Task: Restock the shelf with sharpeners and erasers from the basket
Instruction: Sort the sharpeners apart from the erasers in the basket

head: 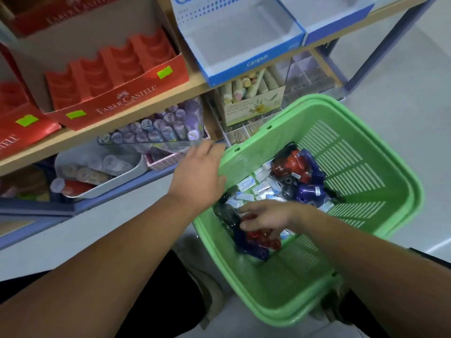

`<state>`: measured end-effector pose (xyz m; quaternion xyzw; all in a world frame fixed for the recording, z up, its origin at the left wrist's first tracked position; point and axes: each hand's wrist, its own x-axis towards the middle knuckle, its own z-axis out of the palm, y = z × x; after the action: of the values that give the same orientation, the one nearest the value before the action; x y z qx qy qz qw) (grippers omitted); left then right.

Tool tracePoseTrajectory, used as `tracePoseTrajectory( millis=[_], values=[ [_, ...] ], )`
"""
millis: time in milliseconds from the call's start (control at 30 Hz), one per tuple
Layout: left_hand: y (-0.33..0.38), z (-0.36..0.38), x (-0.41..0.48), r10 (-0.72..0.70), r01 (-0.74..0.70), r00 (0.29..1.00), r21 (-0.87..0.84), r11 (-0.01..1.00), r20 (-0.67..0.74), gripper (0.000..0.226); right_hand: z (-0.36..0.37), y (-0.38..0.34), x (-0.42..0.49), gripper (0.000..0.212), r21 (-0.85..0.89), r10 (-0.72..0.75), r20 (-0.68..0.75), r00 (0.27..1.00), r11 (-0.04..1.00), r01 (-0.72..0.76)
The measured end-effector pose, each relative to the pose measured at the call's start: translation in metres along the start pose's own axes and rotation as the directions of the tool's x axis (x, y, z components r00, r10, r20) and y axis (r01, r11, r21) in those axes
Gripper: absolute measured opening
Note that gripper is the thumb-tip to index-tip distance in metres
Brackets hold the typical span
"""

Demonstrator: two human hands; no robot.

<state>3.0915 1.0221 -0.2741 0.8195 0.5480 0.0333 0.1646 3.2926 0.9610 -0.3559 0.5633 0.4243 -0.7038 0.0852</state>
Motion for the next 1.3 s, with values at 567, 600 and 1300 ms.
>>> tracePoseTrajectory(
  millis=[567,600,1300],
  values=[
    [0.031,0.088,-0.004,0.001,-0.216,0.669,0.193,0.957,0.743,0.078,-0.024,0.023,-0.008,0.045,-0.487,-0.027,-0.041,0.999,0.873,0.003],
    [0.034,0.088,-0.002,-0.013,-0.211,0.678,0.213,0.954,0.734,0.074,-0.02,0.022,-0.004,0.044,-0.442,-0.009,-0.007,1.0,0.897,0.005],
    [0.079,0.162,0.027,-0.221,0.137,0.907,0.244,0.96,0.359,0.097,-0.099,0.047,-0.028,0.057,-0.201,-0.06,-0.757,0.651,0.969,-0.145]
  ],
)
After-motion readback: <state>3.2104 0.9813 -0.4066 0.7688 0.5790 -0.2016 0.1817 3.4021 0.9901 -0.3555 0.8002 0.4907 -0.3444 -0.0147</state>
